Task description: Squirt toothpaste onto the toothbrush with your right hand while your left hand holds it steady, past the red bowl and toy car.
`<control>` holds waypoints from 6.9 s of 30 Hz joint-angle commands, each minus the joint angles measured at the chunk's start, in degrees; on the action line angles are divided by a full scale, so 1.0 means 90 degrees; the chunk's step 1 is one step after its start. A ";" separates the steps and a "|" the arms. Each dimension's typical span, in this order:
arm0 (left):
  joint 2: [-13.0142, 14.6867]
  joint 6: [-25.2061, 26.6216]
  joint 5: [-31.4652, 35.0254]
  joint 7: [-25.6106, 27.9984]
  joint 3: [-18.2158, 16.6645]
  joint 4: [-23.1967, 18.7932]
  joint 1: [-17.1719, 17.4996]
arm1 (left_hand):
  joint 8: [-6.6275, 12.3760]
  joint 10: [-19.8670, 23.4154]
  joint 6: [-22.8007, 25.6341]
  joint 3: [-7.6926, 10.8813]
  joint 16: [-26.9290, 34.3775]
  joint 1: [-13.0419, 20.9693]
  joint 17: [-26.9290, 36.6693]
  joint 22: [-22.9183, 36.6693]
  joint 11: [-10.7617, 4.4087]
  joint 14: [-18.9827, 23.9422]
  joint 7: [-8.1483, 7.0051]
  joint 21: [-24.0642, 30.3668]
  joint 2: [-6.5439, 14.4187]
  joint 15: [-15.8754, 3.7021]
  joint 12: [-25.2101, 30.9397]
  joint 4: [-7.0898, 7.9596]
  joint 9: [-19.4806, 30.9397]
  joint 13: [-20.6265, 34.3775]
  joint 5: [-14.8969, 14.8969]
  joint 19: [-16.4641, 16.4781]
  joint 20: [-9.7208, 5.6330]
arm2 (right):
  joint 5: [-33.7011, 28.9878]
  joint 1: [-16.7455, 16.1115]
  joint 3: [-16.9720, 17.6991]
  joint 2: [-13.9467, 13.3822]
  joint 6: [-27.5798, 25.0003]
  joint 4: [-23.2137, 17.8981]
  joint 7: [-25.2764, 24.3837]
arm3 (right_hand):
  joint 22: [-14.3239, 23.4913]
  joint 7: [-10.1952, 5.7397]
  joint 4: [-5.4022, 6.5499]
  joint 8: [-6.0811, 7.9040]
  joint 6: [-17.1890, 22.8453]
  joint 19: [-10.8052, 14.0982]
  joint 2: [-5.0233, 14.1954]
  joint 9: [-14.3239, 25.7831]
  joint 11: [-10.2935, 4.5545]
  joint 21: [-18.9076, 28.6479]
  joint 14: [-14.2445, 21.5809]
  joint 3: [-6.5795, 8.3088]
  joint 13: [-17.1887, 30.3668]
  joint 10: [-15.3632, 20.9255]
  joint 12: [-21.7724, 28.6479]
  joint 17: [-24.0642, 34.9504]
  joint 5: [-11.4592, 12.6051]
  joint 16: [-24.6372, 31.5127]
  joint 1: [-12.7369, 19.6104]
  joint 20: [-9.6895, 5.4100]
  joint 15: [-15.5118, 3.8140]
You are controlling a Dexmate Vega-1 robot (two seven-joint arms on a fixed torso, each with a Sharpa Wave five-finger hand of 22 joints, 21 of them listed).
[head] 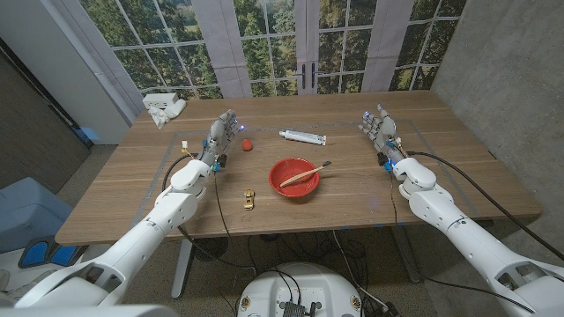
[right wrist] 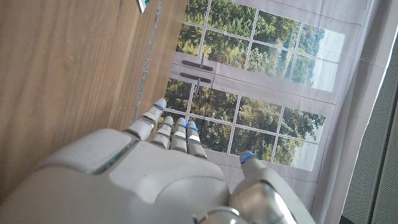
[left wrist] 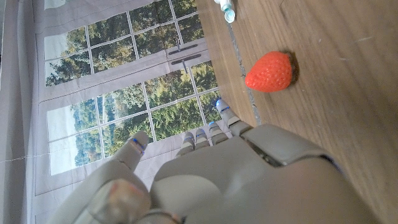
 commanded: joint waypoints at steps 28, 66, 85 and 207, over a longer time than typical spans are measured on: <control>0.0319 -0.0346 0.1500 0.1158 0.0125 -0.0456 0.0075 | 0.0241 0.1823 0.1810 0.0156 0.0297 0.0258 0.0001 0.0079 0.0089 0.2396 -0.0347 -0.0198 0.0152 0.0180 0.0350 -0.1092 0.0070 0.0066 -0.0425 0.1390 0.0866 | -0.0066 -0.0044 -0.0058 0.0014 -0.0051 -0.0108 -0.0108 | 0.0008 0.0072 -0.0101 0.0041 0.0066 0.0109 0.0294 0.0017 0.0089 0.0043 0.0067 -0.0001 0.0027 0.0081 0.0051 -0.0082 0.0029 0.0053 0.0100 0.0195 0.0147; 0.1245 0.0635 0.3026 0.1577 0.0296 -0.1983 0.0326 | 0.0220 0.2444 0.2343 0.0352 0.0231 0.0486 0.0025 0.0107 0.0025 0.2938 -0.0213 -0.0235 0.0152 0.0031 0.0355 -0.1662 0.0092 0.0090 -0.0539 0.1716 0.0889 | -0.0154 -0.0592 0.0045 -0.0076 0.0126 -0.0723 -0.0502 | 0.0011 0.0073 -0.0146 0.0042 0.0075 0.0123 0.0270 0.0017 0.0097 0.0030 0.0075 0.0018 0.0028 0.0085 0.0048 -0.0151 0.0015 0.0044 0.0134 0.0205 0.0144; 0.1795 0.1219 0.3832 0.1480 0.0364 -0.2863 0.0466 | 0.0177 0.2468 0.2345 0.0378 0.0212 0.0386 0.0088 0.0113 0.0069 0.2910 -0.0206 -0.0268 0.0359 0.0046 0.0303 -0.1536 0.0099 0.0097 -0.0544 0.1730 0.0909 | -0.0233 -0.0728 0.0078 -0.0108 0.0255 -0.0867 -0.0579 | 0.0011 0.0076 -0.0147 0.0042 0.0077 0.0132 0.0269 0.0017 0.0091 0.0027 0.0064 0.0020 0.0027 0.0082 0.0045 -0.0174 0.0007 0.0042 0.0129 0.0200 0.0154; 0.2881 0.2942 0.7024 -0.1843 0.1367 -0.5173 -0.0634 | 0.0520 0.5604 0.5600 -0.0613 0.0912 0.3650 0.0295 0.0166 -0.0626 0.5088 -0.0146 -0.0337 -0.0812 -0.1130 0.0507 -0.2270 0.0151 0.0169 -0.0498 0.2899 -0.0018 | -0.0512 -0.1854 0.0371 -0.0225 0.0724 -0.1867 -0.1213 | 0.0011 0.0092 -0.0159 0.0048 0.0113 0.0155 0.0215 0.0017 0.0119 0.0016 0.0077 -0.0001 0.0027 0.0124 0.0055 -0.0281 -0.0031 0.0066 0.0097 0.0229 0.0184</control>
